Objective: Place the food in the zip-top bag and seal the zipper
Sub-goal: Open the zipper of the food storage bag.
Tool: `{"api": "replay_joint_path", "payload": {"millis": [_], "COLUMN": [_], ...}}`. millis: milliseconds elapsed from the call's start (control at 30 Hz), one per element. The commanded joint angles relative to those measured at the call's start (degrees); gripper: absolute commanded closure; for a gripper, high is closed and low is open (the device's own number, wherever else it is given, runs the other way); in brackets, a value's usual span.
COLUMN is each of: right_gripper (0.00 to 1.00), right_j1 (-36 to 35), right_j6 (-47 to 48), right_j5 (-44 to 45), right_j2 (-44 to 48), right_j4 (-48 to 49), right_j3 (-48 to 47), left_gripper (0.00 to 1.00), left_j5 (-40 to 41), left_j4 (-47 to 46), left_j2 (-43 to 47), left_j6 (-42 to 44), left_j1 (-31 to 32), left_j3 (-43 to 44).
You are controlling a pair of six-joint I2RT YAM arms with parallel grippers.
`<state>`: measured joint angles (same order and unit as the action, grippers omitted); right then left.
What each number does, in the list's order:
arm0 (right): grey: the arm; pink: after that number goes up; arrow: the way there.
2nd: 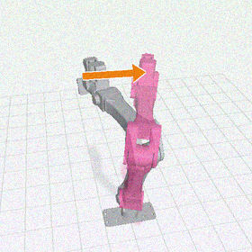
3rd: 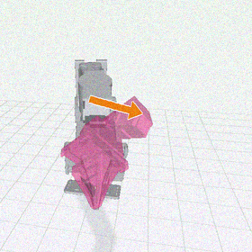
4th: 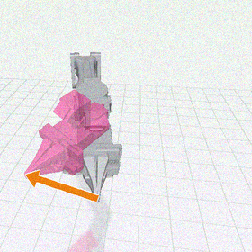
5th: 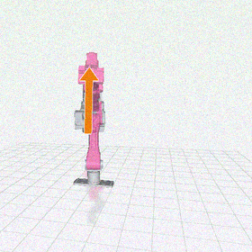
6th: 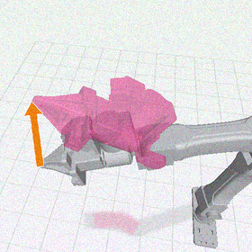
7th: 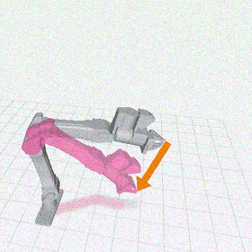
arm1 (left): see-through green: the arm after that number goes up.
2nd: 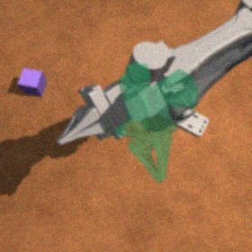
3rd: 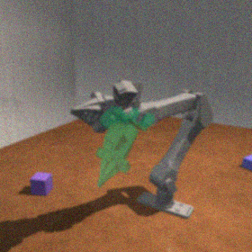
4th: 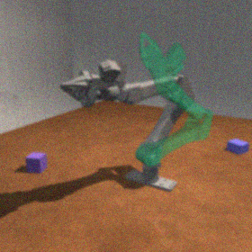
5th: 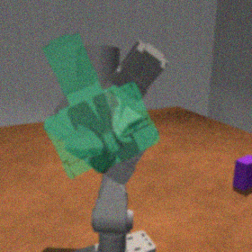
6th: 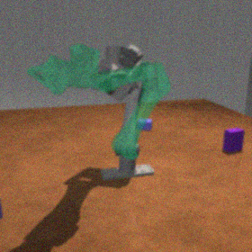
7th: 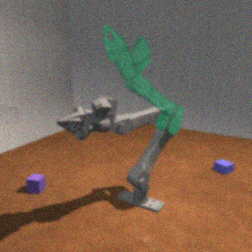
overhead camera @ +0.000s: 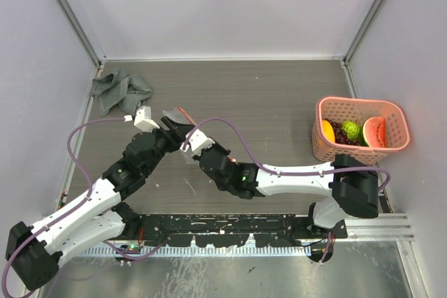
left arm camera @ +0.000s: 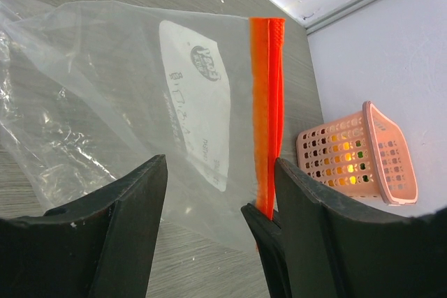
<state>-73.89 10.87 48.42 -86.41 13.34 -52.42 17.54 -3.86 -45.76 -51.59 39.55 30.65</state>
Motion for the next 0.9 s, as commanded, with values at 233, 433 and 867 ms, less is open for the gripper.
{"api": "replay_joint_path", "payload": {"millis": [233, 433, 867], "right_gripper": [0.99, 0.99, 0.99], "right_j1": [-0.38, -0.38, -0.38], "right_j6": [0.21, 0.21, 0.37], "right_j5": [1.65, 1.57, 0.99], "right_j2": [-0.07, -0.17, -0.06], "right_j4": [4.07, 4.06, 4.56], "right_j3": [-0.26, -0.26, -0.07], "left_gripper": [0.37, 0.4, 0.52], "left_j5": [0.55, 0.74, 1.18], "left_j4": [-2.73, -3.06, -1.81], "left_j2": [0.44, -0.92, -2.58], "left_j6": [1.06, 1.23, 1.47], "left_j1": [-0.3, -0.34, -0.3], "left_j3": [0.85, 1.22, 1.22]}}
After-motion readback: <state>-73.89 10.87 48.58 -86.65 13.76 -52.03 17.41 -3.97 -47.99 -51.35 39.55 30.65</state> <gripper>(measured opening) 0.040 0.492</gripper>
